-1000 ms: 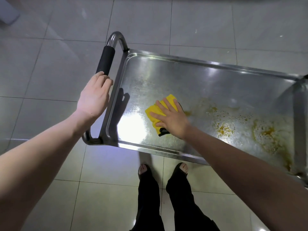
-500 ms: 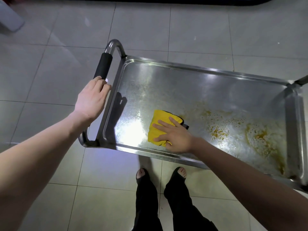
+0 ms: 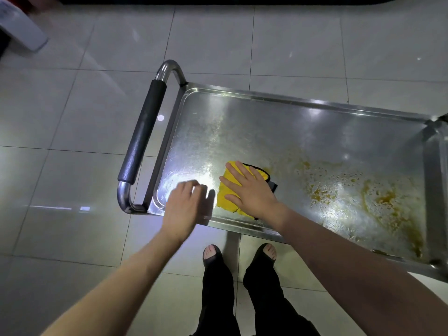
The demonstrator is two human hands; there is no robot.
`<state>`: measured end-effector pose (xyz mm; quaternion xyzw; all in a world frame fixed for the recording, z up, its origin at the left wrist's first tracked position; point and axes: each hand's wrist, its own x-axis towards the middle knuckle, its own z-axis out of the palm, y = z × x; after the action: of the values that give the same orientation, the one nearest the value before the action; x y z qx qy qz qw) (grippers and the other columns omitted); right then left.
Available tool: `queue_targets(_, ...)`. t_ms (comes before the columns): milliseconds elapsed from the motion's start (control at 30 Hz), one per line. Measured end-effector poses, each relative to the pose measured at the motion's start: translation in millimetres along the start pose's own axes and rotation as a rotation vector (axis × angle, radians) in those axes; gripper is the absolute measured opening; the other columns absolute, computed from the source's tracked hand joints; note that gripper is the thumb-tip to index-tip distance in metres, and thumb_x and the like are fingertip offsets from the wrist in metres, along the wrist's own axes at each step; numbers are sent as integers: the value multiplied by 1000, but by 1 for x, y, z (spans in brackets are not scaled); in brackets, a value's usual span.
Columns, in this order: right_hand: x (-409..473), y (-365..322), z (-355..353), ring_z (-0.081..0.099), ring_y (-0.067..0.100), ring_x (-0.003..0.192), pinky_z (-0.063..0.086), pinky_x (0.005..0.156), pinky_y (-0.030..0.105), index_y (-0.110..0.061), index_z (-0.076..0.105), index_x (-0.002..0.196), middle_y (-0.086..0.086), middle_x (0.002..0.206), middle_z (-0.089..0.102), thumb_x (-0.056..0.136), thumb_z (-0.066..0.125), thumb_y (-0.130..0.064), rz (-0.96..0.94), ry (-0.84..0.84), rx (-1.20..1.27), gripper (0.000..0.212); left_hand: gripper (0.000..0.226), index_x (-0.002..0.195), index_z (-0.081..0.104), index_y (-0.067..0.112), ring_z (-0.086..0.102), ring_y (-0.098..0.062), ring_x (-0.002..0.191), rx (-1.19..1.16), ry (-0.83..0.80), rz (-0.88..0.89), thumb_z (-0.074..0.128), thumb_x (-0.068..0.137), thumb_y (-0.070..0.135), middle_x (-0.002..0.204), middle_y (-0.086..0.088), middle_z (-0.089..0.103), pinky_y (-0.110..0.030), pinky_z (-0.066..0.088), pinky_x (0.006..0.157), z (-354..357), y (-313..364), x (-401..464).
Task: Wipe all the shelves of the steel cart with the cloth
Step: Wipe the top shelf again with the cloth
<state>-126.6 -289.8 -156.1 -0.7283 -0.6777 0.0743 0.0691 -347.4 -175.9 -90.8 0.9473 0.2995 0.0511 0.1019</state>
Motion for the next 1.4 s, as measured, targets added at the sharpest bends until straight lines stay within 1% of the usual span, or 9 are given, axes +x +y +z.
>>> queue_targets(100,-1,2,0,9,32,161,22,125,58,-38,43,157,7,174,16,105,28,-64,3,-5,-19,60,27,107,59,15,47,-30,88,-16,-46,-155,75,85,17,103,-7,54,-36,38,68,19,21,-18)
queue_targets(267,-11,-1,-1,12,37,160,24,124,58,-44,43,155,9,175,10,105,33,-67,52,-5,-15,57,43,108,49,11,45,-34,84,29,-70,-286,79,85,34,98,-16,49,-41,39,70,36,36,-30)
queue_targets(400,-30,-2,-3,6,34,161,21,125,55,-43,37,158,9,175,5,106,32,-68,4,-37,-31,59,48,114,51,9,47,-37,95,140,-97,-335,67,93,49,107,-20,48,-50,41,90,44,30,-35)
queue_targets(533,-51,-5,-1,6,33,161,19,125,54,-39,38,159,9,175,6,103,35,-72,-36,-20,-10,66,46,121,45,12,41,-46,125,222,-150,-289,51,98,51,129,-25,43,-64,18,114,46,30,-36)
queue_targets(767,-45,6,1,13,32,160,21,126,51,-37,40,159,8,174,14,107,39,-61,-73,-18,-33,57,39,131,43,22,23,-46,142,209,-217,-331,36,103,49,147,-25,30,-64,13,118,50,31,-38)
queue_targets(1067,1,59,-16,26,34,157,28,123,56,-36,45,156,9,172,23,105,29,-58,-31,-86,-58,58,51,139,32,28,20,-46,144,234,-287,-342,11,98,49,151,-24,25,-64,12,118,42,35,-35)
queue_targets(1133,13,69,-24,19,34,159,22,124,58,-40,41,158,6,173,17,105,29,-57,1,-135,-67,56,53,140,30,28,19,-46,144,245,-313,-343,7,97,48,151,-24,24,-64,11,118,40,36,-34)
queue_targets(1233,23,78,-34,2,32,161,5,126,58,-51,25,160,1,175,-1,107,28,-57,37,-204,-119,53,47,141,30,30,18,-45,143,268,-340,-320,17,99,46,151,-22,25,-63,10,119,37,37,-32)
queue_targets(1400,9,61,-36,2,32,161,9,128,55,-48,23,162,8,175,1,109,31,-55,158,-210,-35,54,50,131,44,26,33,-41,130,252,-289,-173,59,85,15,136,-14,38,-62,18,119,31,41,-31)
